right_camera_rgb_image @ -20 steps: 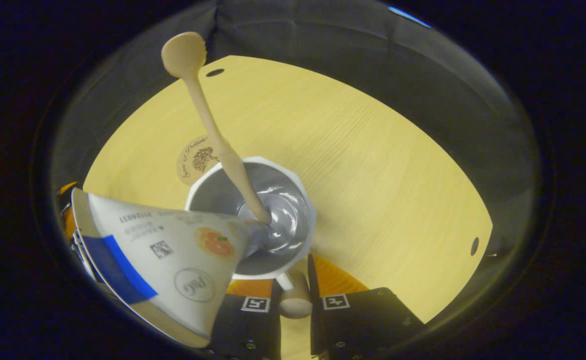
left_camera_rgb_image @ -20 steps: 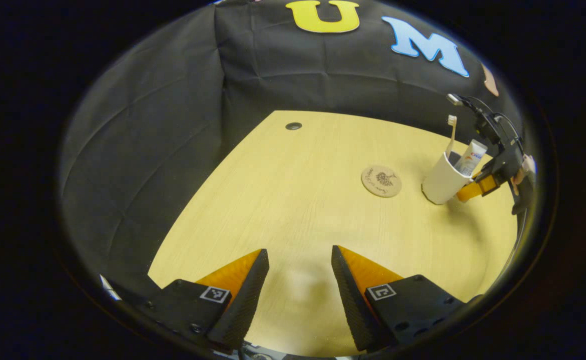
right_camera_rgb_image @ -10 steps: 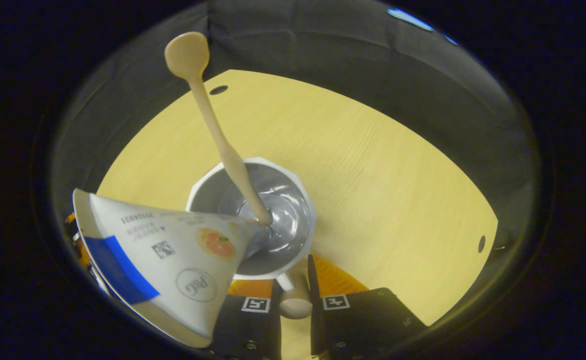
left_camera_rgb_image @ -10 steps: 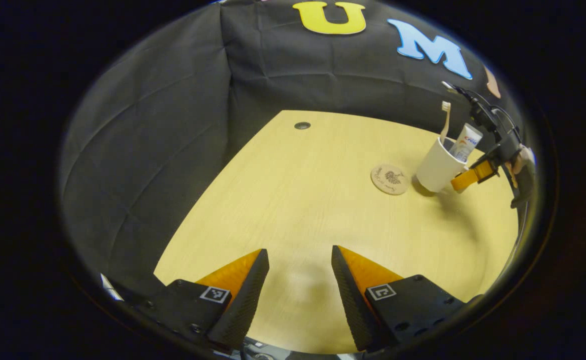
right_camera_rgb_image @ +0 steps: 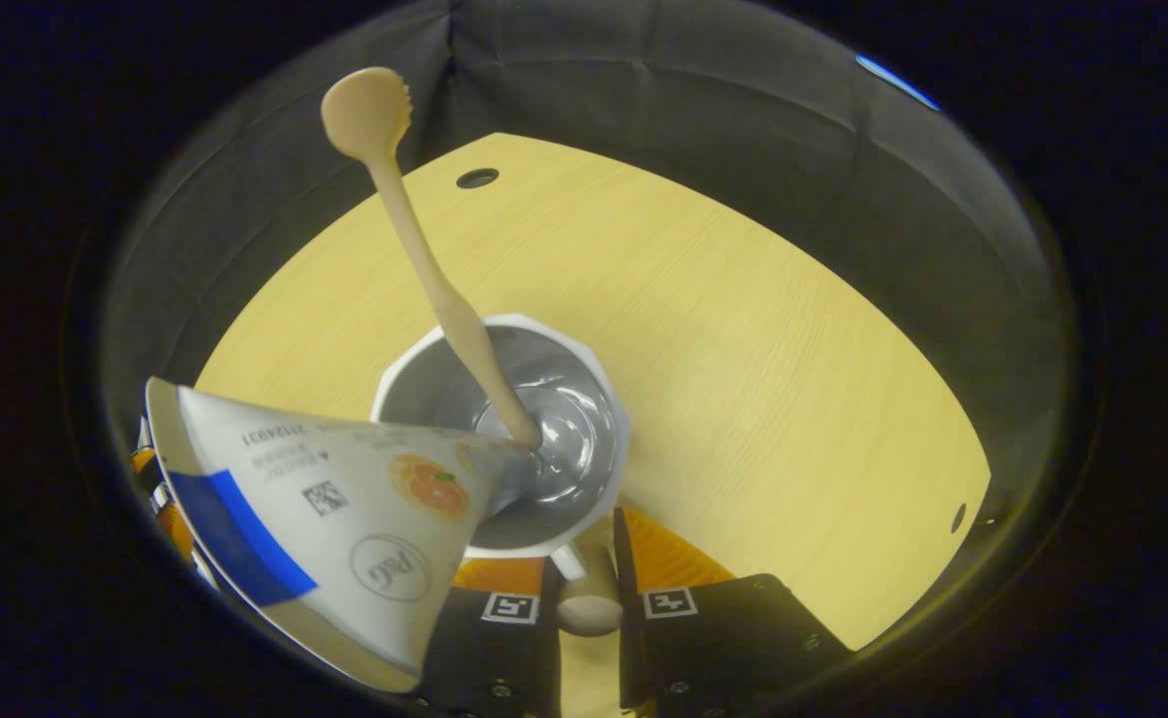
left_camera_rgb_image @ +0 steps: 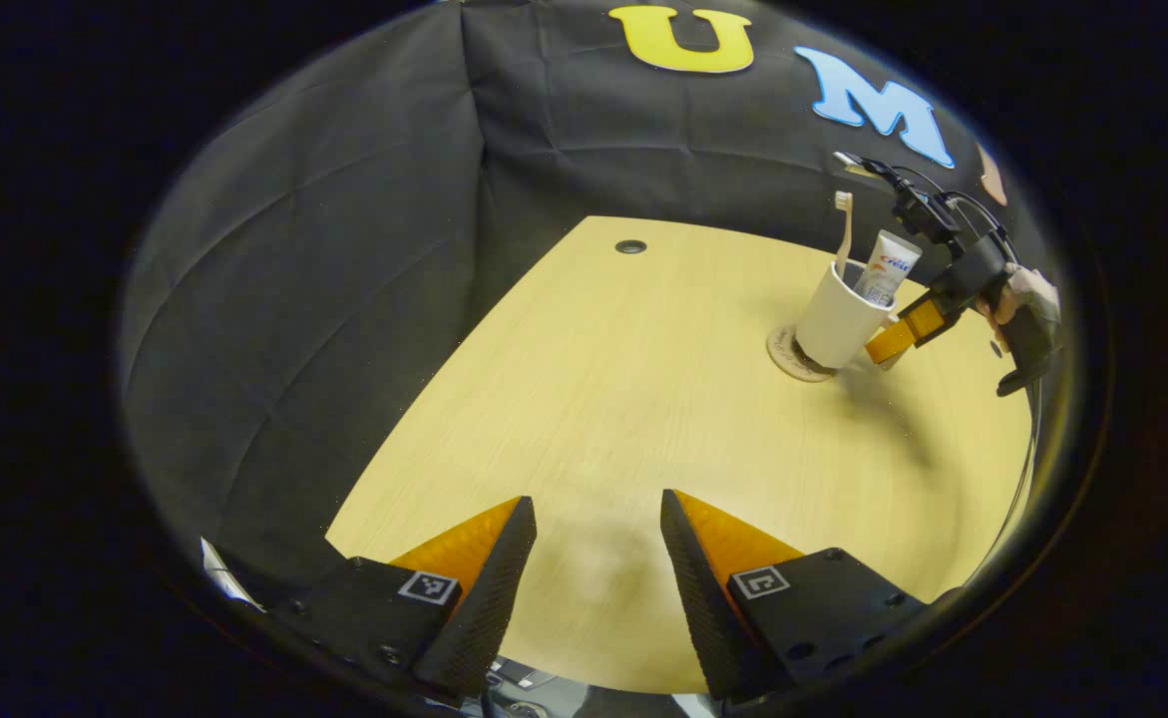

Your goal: Put the toothbrush and toothpaste on the desktop into the cup, then pick up the cup and place it on the coaster on the desktop.

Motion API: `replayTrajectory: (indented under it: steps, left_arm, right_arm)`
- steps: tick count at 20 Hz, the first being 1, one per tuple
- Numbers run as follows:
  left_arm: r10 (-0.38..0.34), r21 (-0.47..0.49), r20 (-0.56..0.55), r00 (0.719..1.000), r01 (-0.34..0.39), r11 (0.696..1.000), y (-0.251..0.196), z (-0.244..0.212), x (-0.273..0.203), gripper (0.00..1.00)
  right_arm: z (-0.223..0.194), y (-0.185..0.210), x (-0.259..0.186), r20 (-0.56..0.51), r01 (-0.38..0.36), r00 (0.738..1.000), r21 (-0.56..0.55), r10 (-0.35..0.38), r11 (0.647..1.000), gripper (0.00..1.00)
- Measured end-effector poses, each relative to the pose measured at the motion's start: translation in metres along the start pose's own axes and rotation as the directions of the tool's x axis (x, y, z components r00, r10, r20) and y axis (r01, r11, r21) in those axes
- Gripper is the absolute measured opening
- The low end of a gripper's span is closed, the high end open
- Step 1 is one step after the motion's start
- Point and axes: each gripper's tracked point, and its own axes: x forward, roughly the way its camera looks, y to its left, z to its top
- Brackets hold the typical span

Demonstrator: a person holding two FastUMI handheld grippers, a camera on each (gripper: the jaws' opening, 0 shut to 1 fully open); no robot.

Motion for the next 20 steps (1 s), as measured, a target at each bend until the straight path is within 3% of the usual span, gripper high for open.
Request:
replayTrajectory:
  steps: [2,3,4,11,16,20]
  left_arm:
    - [0.016,-0.012,-0.002,1.0,-0.016,1.0,-0.002,-0.002,-0.003,0.84]
    - [0.022,-0.018,-0.006,1.0,-0.022,1.0,-0.003,-0.004,-0.004,0.84]
    - [0.025,-0.024,-0.009,1.0,-0.026,0.999,-0.004,-0.006,-0.006,0.84]
    - [0.053,-0.028,0.006,0.999,-0.053,0.998,0.002,0.004,-0.013,0.84]
    - [0.042,-0.002,0.038,0.998,-0.042,0.999,0.0,0.011,0.004,0.84]
    - [0.037,0.037,0.088,0.995,-0.041,0.999,-0.018,0.034,0.007,0.84]
  right_arm:
    - [0.003,0.004,0.003,-0.007,-0.001,1.0,-0.002,0.001,1.0,0.23]
    - [0.004,0.005,0.007,-0.008,0.001,1.0,-0.005,-0.001,1.0,0.27]
    - [0.007,0.007,0.009,-0.008,0.007,1.0,-0.007,-0.007,1.0,0.23]
    - [0.008,0.016,0.011,-0.028,0.049,0.998,-0.044,-0.051,0.998,0.24]
    - [0.007,0.007,-0.011,0.017,0.019,1.0,0.037,-0.02,0.999,0.39]
    - [-0.004,0.007,-0.038,0.071,-0.005,0.997,0.108,-0.003,0.994,0.39]
